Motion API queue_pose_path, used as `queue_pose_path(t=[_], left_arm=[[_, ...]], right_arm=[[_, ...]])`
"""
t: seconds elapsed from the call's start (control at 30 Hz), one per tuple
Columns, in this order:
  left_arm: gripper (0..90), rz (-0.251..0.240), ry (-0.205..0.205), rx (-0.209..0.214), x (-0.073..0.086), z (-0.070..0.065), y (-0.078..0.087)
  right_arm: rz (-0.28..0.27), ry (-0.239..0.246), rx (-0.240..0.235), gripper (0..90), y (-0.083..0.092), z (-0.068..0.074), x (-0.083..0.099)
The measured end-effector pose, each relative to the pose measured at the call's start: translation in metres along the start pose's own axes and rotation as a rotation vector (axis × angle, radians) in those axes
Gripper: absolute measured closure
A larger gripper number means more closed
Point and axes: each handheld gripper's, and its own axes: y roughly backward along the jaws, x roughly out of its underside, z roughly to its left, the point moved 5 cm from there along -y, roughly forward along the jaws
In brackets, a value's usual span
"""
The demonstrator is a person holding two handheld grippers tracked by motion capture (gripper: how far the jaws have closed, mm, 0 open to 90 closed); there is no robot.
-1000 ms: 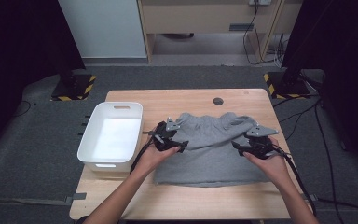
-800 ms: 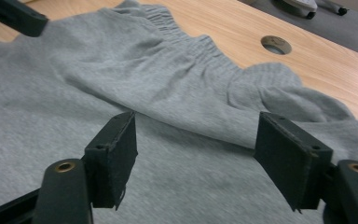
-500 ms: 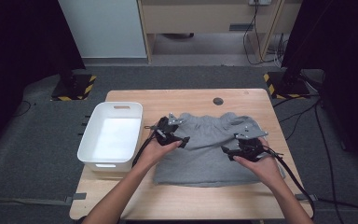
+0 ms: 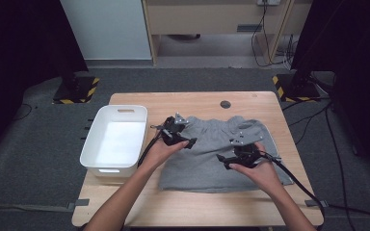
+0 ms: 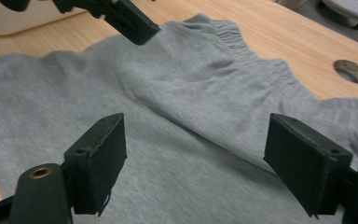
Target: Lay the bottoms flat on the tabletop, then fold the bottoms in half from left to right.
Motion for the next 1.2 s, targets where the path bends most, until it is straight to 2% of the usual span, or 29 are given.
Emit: queue_pose_path(t=[0.23,0.27,0.4,0.53,0.63,0.73,0.97,1.2], left_arm=[[14.4,0.006,0.011,-0.005,-0.006,0.009,-0.002],[14.7,-0.013,0.020,-0.003,-0.008,0.010,-0.002],[14.2,0.004,0.022,-0.003,-0.009,0.015,-0.005],[13.7,0.000,0.023,-0.012,-0.013,0.020,-0.005],[13.5,-0.022,0.036,-0.020,-0.015,0.023,-0.003],[13.5,-0.018,0.039,-0.023,-0.014,0.026,-0.003],[13.8,-0.023,0.050,-0.026,-0.014,0.029,-0.003],[13.7,-0.021,0.039,-0.031,-0.019,0.029,-0.001]], right_arm=[[-0.002,0.005,-0.048,25.5,-0.011,0.017,-0.001],[-0.004,0.009,-0.053,26.5,-0.013,0.019,-0.002],[-0.009,0.022,-0.077,30.0,-0.022,0.034,-0.005],[-0.005,0.039,-0.096,33.7,-0.031,0.049,-0.007],[0.005,0.053,-0.113,35.5,-0.037,0.060,-0.007],[0.003,0.057,-0.128,37.9,-0.042,0.069,-0.006],[0.017,0.091,-0.136,40.1,-0.049,0.084,-0.006],[0.012,0.132,-0.112,40.7,-0.055,0.094,-0.010]])
